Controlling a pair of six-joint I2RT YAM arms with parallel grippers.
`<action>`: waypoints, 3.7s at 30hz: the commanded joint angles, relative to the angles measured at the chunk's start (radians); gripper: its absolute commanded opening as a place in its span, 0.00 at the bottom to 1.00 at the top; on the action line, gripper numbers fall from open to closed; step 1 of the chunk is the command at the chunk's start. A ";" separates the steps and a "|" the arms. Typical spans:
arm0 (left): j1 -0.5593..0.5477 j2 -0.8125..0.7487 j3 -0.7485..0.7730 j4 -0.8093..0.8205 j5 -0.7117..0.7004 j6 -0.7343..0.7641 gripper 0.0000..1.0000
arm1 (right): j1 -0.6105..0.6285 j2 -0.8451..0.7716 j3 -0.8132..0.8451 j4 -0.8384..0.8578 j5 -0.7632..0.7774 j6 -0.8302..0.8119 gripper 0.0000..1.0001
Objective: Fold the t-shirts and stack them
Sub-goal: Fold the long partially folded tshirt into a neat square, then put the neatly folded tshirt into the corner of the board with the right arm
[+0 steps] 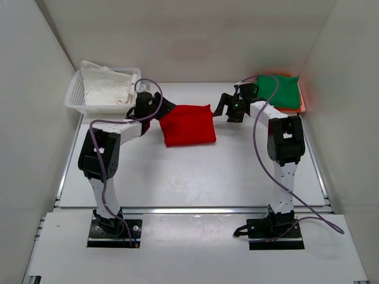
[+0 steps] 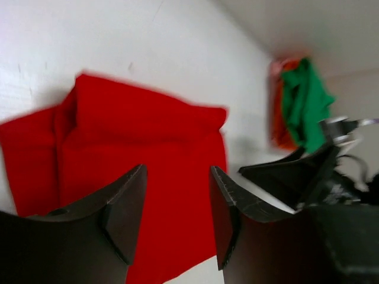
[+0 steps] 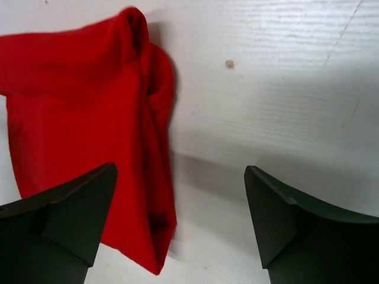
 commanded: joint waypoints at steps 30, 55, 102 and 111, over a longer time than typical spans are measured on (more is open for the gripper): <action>0.036 0.078 -0.106 -0.118 0.208 -0.081 0.56 | 0.001 0.282 0.232 0.324 -0.827 0.299 0.00; 0.060 -0.166 -0.247 -0.138 0.211 0.037 0.57 | -0.398 0.296 0.791 -0.371 -0.121 -0.580 0.00; 0.034 -0.165 -0.347 -0.133 0.179 0.068 0.56 | -0.465 0.323 0.789 -0.110 -0.005 -0.736 0.00; 0.010 -0.217 -0.378 -0.144 0.169 0.053 0.56 | -0.427 0.080 0.678 -0.098 -0.028 -0.755 0.00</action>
